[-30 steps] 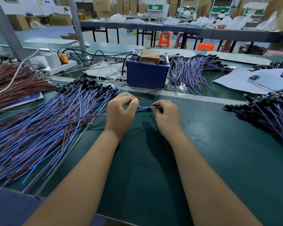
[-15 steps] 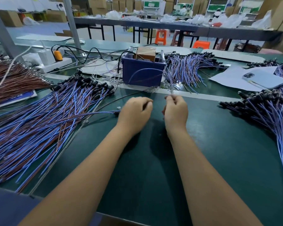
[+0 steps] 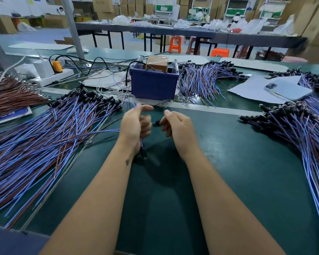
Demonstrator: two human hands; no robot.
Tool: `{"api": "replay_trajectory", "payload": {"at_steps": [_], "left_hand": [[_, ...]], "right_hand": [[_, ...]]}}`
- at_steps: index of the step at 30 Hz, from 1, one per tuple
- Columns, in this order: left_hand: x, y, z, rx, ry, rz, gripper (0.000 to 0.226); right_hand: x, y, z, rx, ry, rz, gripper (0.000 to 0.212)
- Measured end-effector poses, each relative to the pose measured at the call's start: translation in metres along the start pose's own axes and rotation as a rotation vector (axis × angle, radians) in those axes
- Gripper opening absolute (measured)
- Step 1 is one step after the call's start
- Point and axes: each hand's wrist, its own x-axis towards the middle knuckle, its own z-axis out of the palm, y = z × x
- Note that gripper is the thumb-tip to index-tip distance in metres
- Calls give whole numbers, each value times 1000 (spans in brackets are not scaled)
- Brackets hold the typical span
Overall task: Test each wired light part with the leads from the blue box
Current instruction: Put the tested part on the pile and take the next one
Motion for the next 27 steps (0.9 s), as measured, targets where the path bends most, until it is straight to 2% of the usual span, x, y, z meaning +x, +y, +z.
{"api": "replay_trajectory", "payload": {"at_steps": [3, 8, 11, 15, 21, 25, 27], "left_hand": [[-14, -8, 18, 158, -190, -125, 38], [-21, -22, 33, 475, -225, 13, 31], [-19, -20, 31, 459, -156, 28, 37], [-15, -17, 24, 507, 1, 153, 42], [-10, -21, 16, 660, 80, 222, 28], [-6, -18, 12, 547, 81, 176, 11], [-6, -17, 11, 523, 64, 164, 21]], "right_hand": [[4, 0, -3, 35, 70, 19, 30], [4, -1, -6, 232, 107, 76, 24], [4, 0, -8, 245, 113, 75, 23], [5, 2, -7, 34, 80, -50, 21], [8, 8, -4, -61, 94, -80, 14], [8, 8, -3, -38, 122, -57, 18], [8, 7, -2, -15, 130, -9, 22]]}}
